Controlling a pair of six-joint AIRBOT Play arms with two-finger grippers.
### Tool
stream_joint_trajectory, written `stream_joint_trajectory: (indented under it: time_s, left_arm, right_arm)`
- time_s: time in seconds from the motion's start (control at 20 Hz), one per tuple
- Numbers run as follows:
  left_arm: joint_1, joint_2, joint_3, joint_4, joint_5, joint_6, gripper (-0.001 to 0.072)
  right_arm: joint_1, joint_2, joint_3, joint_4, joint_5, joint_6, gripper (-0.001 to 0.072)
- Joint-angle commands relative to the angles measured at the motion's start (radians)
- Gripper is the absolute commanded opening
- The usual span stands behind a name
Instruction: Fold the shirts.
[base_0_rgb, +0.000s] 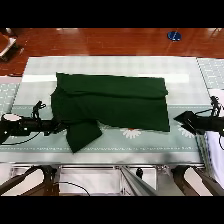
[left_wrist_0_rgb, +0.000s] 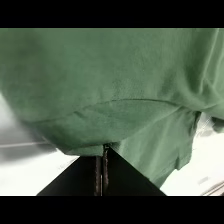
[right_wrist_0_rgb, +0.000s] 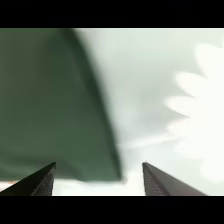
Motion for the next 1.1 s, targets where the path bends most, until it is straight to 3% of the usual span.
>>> stream_joint_trajectory:
  time_s: [0.0, 0.25, 0.4, 0.75, 0.8, 0.85, 0.9, 1.05]
  left_arm:
    - [-0.013, -0.003, 0.029, -0.005, -0.035, 0.059, 0.0023]
    - [-0.015, -0.003, 0.029, -0.035, -0.012, 0.063, 0.0023]
    - [-0.016, -0.003, 0.029, -0.036, -0.01, 0.063, 0.0023]
    - [-0.016, -0.003, 0.029, -0.04, -0.008, 0.063, 0.0023]
    - [-0.016, -0.003, 0.029, -0.04, -0.009, 0.063, 0.0023]
    - [-0.016, -0.003, 0.029, -0.039, -0.017, 0.064, 0.0023]
    - [-0.014, -0.003, 0.03, -0.034, -0.031, 0.094, 0.0023]
    - [0.042, -0.002, 0.089, -0.057, -0.109, 0.121, 0.0023]
  right_arm:
    - [-0.003, 0.0, -0.031, -0.154, 0.099, 0.086, 0.0627]
    - [0.057, -0.058, -0.068, -0.1, 0.006, 0.087, 0.0627]
    - [0.057, -0.127, -0.048, 0.069, -0.043, -0.02, 0.0625]
    - [0.125, -0.277, -0.035, 0.276, -0.103, -0.108, 0.0587]
    - [0.175, -0.297, -0.015, 0.278, -0.109, -0.109, 0.0512]
    - [0.217, -0.312, 0.015, 0.273, -0.109, -0.115, 0.035]
    - [0.245, -0.318, 0.054, 0.272, -0.101, -0.146, 0.0022]
    - [0.244, -0.318, 0.216, 0.243, 0.033, -0.148, 0.0018]
